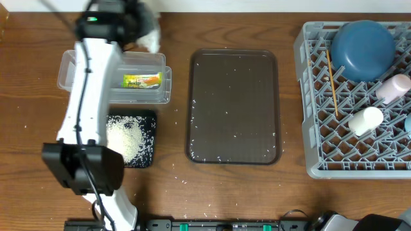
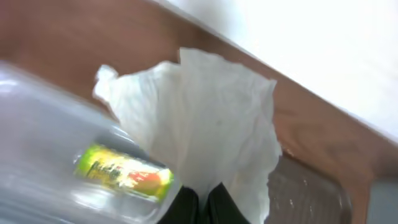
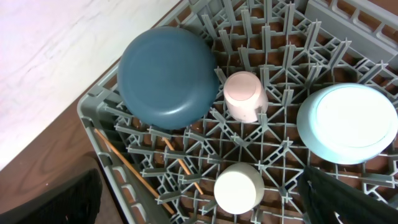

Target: Sort waste into correct bins and load items into the dishwasher rack

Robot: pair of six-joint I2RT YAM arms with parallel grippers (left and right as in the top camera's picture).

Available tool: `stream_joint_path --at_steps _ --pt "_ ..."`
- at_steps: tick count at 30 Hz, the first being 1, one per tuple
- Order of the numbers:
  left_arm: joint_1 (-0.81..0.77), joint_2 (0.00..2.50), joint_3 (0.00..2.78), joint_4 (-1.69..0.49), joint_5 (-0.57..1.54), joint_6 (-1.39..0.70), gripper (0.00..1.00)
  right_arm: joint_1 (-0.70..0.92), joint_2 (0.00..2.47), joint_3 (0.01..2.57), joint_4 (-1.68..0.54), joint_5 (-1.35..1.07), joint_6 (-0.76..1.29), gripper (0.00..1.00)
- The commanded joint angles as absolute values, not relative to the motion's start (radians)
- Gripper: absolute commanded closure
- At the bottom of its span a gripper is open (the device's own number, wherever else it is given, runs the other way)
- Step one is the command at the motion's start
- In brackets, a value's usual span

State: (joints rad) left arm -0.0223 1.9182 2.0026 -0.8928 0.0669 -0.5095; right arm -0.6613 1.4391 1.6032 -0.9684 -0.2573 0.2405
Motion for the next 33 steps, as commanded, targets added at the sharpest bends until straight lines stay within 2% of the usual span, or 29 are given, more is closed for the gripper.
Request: stream_joint_path --at_steps 1,6,10,13,15,17,30,33 --pt "0.050 1.945 1.989 -0.953 0.058 -0.818 0.94 -0.654 1.442 1.604 -0.970 -0.254 0.227 0.01" --pt "0.142 1.945 1.951 -1.006 0.058 -1.022 0.94 -0.654 1.442 1.604 -0.970 -0.254 0.227 0.01" --pt "0.178 1.945 1.920 -1.007 0.059 -1.079 0.88 -0.654 1.442 1.604 -0.970 -0.254 0.227 0.01" --pt "0.186 1.945 1.913 -1.011 0.059 -1.079 0.59 -0.654 1.442 1.604 -0.970 -0.254 0.227 0.01" --pt "0.187 1.945 1.913 -1.013 0.059 -1.078 0.48 -0.654 1.442 1.604 -0.970 -0.254 0.227 0.01" --pt "0.187 1.945 1.913 -1.013 0.059 -1.078 0.41 -0.654 1.442 1.604 -0.970 -0.254 0.227 0.01" --pt "0.187 1.904 1.913 -1.127 0.130 -1.064 0.39 -0.654 1.442 1.604 -0.970 -0.254 0.227 0.01" --pt "0.192 1.859 1.913 -1.210 0.129 -0.984 0.39 -0.654 1.442 1.604 -0.970 -0.254 0.227 0.01"
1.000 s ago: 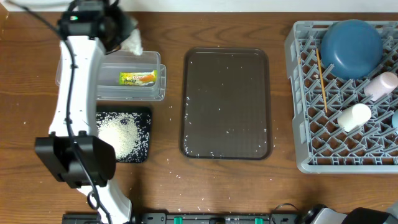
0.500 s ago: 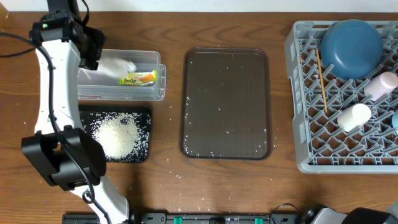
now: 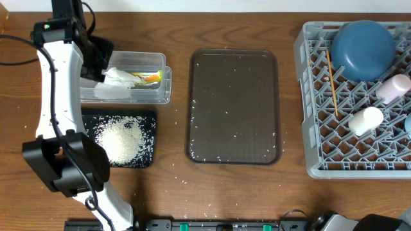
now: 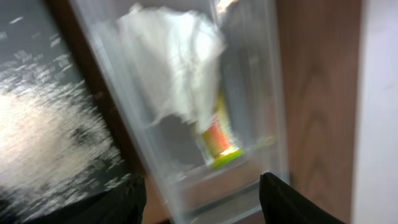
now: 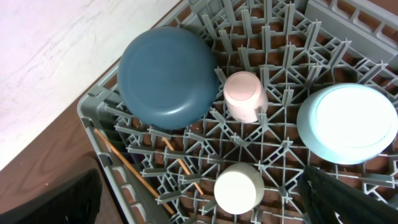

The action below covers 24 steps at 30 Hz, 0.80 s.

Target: Sort waste into correct bins and load items into the dishwasher rack

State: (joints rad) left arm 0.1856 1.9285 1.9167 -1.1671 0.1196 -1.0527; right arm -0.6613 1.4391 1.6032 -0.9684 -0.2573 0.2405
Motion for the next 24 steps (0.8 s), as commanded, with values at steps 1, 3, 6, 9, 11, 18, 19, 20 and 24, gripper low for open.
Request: stream_joint_path --at_steps 1,3,6,9,11,18,19,20,24 --pt "0.195 1.845 1.913 -1.241 0.127 -0.972 0.39 -0.654 1.442 1.604 -0.970 -0.254 0.227 0.01" --pt "0.204 1.814 1.913 -1.321 0.117 -0.971 0.39 -0.654 1.442 1.604 -0.970 -0.254 0.227 0.01" --pt "0.222 1.766 1.913 -1.417 0.115 -0.928 0.36 -0.654 1.442 1.604 -0.970 -0.254 0.227 0.01" --pt "0.240 1.721 1.913 -1.510 0.112 -0.884 0.37 -0.654 1.442 1.604 -0.970 -0.254 0.227 0.01" --pt "0.241 1.700 1.913 -1.571 0.111 -0.883 0.34 -0.654 1.442 1.604 -0.970 -0.254 0.227 0.01" --pt "0.213 1.639 1.893 -1.690 0.134 -0.705 0.35 -0.654 1.442 1.604 -0.970 -0.254 0.227 0.01" --pt "0.209 1.620 1.874 -1.689 0.150 -0.680 0.35 -0.654 1.442 1.604 -0.970 -0.254 0.227 0.01" --pt "0.204 1.599 1.852 -1.690 0.165 -0.664 0.35 -0.654 1.442 1.604 -0.970 -0.254 0.227 0.01" --pt "0.204 1.496 1.766 -1.689 0.199 -0.635 0.35 -0.654 1.442 1.604 -0.970 -0.254 0.227 0.01"
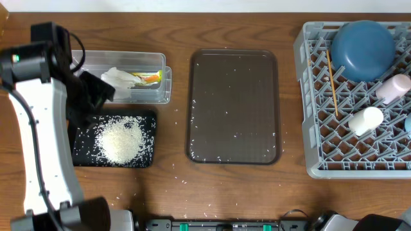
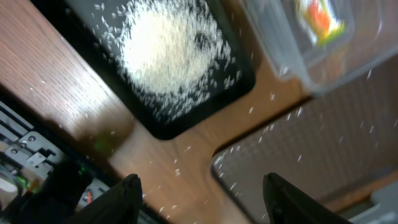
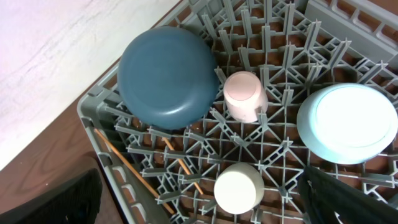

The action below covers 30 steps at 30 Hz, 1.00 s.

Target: Sort waste into correct bins and load items into the dishwasher rack

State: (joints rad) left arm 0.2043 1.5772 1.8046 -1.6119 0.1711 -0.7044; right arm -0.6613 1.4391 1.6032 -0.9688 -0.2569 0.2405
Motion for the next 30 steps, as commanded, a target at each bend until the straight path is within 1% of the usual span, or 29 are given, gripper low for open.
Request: stream_joint_path --at_steps 1,4,7,9,10,15,16,25,30 --pt "0.204 1.465 1.741 -1.689 0.198 -0.634 0.35 -0.654 1.442 1.604 -0.970 -0.254 0.227 0.01" --pt "0.203 1.373 1.671 -1.689 0.199 -0.606 0.35 -0.654 1.442 1.604 -0.970 -0.254 0.227 0.01" --pt "0.194 1.275 1.589 -1.689 0.199 -0.521 0.35 -0.654 1.442 1.604 -0.970 -0.254 0.227 0.01" --pt "0.189 1.206 1.533 -1.689 0.199 -0.509 0.17 -0.654 1.442 1.604 -0.970 -0.254 0.227 0.01" --pt "0.189 1.180 1.515 -1.689 0.204 -0.520 0.15 -0.654 1.442 1.604 -0.970 -0.254 0.227 0.01" --pt "0.189 1.093 1.496 -1.689 0.206 -0.554 0.13 -0.654 1.442 1.604 -0.970 -0.254 0.227 0.01" --pt "0.189 1.084 1.496 -1.689 0.205 -0.554 0.10 -0.654 1.442 1.604 -0.970 -0.254 0.227 0.01" --pt "0.189 1.058 1.496 -1.689 0.192 -0.543 0.09 -0.654 1.442 1.604 -0.970 -0.254 0.227 0.01" --pt "0.182 1.056 1.489 -1.689 0.202 -0.453 0.09 -0.654 1.442 1.604 -0.970 -0.254 0.227 0.01"
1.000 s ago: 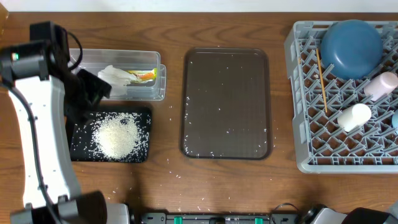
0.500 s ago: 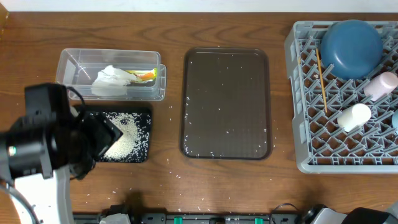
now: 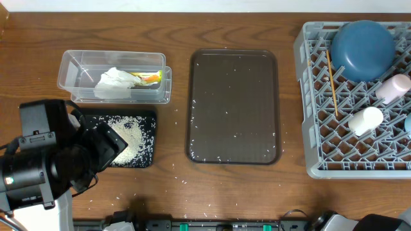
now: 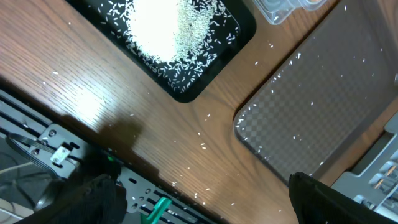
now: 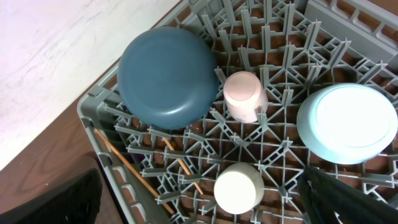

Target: Sort waste into correct bins and load items into the dishwasher rack

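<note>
A clear plastic bin [image 3: 70, 64] at the back left holds a crumpled white napkin [image 3: 112, 82] and a yellow-green packet [image 3: 149, 78]. In front of it lies a black tray [image 3: 148, 154] heaped with rice [image 4: 168, 28]. The grey dish rack [image 3: 302, 96] on the right carries a dark blue bowl [image 5: 168, 76], a pink cup [image 5: 244, 94], a white cup [image 5: 237, 188], a pale blue dish [image 5: 347, 122] and chopsticks [image 3: 332, 80]. My left gripper [image 4: 202, 202] hangs open and empty over the table's front edge near the black tray. Above the rack, my right gripper [image 5: 199, 202] is open and empty.
A brown serving tray [image 3: 234, 106] speckled with rice grains lies in the middle of the table. Loose grains are scattered on the wood [image 4: 205, 146] in front of it. My left arm [image 3: 45, 167] covers the black tray's left part in the overhead view.
My left arm has drawn back from beside the bins to the front left corner of the table, gripper still open. The right arm and the rack's contents have not moved.
First my left gripper was shut on the white napkin above the clear bin. Then the napkin lay in the bin beside the packet and the gripper was open. After that the gripper was over the rice tray, and now it is at the front left.
</note>
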Robot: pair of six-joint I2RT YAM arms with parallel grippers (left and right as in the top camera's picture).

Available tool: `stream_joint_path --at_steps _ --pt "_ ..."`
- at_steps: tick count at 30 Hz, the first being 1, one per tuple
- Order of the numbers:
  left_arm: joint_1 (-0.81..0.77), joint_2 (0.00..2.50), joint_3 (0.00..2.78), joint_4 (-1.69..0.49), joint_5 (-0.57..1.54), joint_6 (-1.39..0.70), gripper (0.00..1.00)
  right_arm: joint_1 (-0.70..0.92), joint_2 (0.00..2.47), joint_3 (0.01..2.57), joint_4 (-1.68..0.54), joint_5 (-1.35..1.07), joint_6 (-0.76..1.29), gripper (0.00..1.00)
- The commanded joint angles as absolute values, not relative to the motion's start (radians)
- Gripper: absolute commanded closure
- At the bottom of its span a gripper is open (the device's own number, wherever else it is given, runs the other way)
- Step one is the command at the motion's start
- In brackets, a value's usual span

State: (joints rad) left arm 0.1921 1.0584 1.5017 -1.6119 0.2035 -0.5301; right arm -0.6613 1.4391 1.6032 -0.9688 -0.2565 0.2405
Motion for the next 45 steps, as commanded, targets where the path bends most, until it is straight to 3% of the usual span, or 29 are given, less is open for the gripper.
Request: stream_joint_path --at_steps 1,5,11,17,32,45 --pt "0.174 1.056 1.482 -1.689 0.202 -0.415 0.08 -0.654 1.442 1.604 -0.970 -0.254 0.227 0.01" --pt "0.137 1.050 1.418 -1.629 0.202 -0.296 0.08 -0.654 1.442 1.604 -0.970 -0.254 0.227 0.01" --pt "0.060 0.973 1.181 -1.319 0.213 -0.078 0.08 -0.654 1.442 1.604 -0.970 -0.254 0.227 0.01" --pt "0.040 0.848 0.907 -1.045 0.357 0.218 0.08 -0.654 1.442 1.604 -0.970 -0.254 0.227 0.01" --pt "0.040 0.548 0.345 -0.357 0.355 0.228 0.08 -0.654 1.442 1.604 -0.970 -0.254 0.227 0.01" --pt "0.042 0.397 0.193 -0.191 0.346 0.231 0.08 -0.654 1.442 1.604 -0.970 -0.254 0.227 0.01"
